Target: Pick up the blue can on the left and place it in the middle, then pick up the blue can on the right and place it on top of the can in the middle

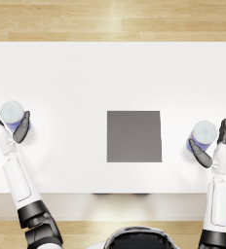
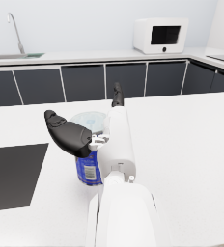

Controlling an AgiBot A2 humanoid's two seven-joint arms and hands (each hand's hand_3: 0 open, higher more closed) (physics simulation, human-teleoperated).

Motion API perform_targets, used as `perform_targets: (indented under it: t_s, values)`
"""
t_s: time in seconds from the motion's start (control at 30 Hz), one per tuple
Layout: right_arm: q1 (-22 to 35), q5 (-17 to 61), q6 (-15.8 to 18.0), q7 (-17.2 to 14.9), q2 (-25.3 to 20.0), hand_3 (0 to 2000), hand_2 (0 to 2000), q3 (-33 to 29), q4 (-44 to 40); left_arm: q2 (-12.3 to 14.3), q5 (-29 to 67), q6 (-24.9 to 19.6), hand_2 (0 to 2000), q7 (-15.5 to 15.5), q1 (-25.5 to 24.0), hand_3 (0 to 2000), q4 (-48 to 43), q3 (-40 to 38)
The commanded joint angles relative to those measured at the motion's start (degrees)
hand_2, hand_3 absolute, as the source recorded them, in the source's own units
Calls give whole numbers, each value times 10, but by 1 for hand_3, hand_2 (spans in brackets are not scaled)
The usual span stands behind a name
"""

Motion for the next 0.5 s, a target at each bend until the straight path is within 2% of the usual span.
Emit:
perform_targets:
  t_s: [0.03, 0.33, 0.37, 0.4, 0.5]
  values:
    - [7, 0, 0, 0, -1, 0, 0, 0, -21, -6, 0, 0, 0, 0, 28, 0, 60, -2]
    - [32, 0, 0, 0, -9, 0, 0, 0, -94, -7, 0, 2, 0, 0, 58, 0, 156, 8]
    - [36, 0, 0, 0, -10, 0, 0, 3, -105, -2, 0, 3, 0, 0, 36, 0, 133, 5]
    - [40, 0, 0, 0, -11, 0, 0, 8, -111, -9, 0, 4, 0, 0, 66, 0, 173, 8]
    - [50, 0, 0, 0, -14, 0, 0, 17, -139, -12, 1, 6, 0, 0, 81, 0, 204, 12]
